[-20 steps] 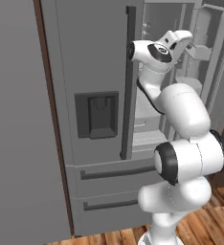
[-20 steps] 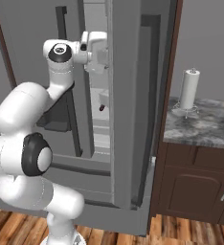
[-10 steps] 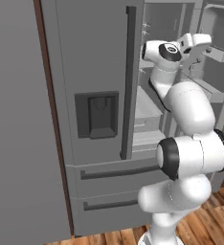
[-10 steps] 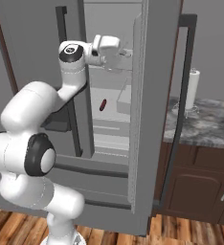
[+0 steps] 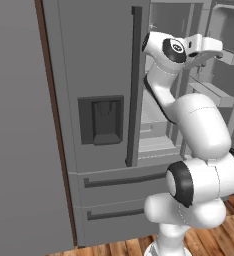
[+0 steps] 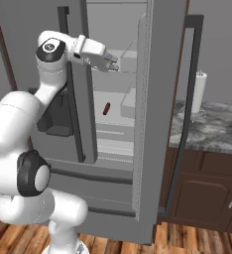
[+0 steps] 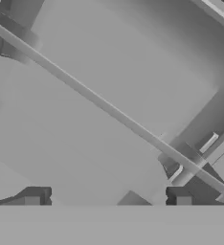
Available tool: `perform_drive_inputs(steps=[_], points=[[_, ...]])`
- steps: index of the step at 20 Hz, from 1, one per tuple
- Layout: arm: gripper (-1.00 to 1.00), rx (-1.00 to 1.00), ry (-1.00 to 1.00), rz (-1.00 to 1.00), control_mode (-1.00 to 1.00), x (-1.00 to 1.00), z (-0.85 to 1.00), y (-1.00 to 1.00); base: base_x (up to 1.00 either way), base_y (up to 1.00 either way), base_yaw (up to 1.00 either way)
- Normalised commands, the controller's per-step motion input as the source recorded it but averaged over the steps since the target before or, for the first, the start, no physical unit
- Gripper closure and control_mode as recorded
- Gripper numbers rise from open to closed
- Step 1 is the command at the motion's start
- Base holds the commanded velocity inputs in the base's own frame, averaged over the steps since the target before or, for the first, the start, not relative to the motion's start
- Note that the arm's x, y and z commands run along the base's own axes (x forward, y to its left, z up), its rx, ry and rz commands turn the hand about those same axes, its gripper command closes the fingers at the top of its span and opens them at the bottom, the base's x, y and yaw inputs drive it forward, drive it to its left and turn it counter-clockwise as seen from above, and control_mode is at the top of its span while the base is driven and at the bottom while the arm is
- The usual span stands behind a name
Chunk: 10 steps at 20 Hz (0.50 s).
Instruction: Retrieve the sausage and cheese from the fridge and place them on the cutting board on the counter.
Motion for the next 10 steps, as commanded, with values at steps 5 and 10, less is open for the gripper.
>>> perform_drive_inputs(steps=[5, 10], points=[[-1.0, 0.07, -0.17, 0.2, -1.0, -1.0, 0.0, 1.0, 0.0, 0.0, 0.0], [-1.0, 0.12, -0.11, 0.28, -1.0, -0.73, -0.14, 1.0, 0.0, 0.0, 0.0]])
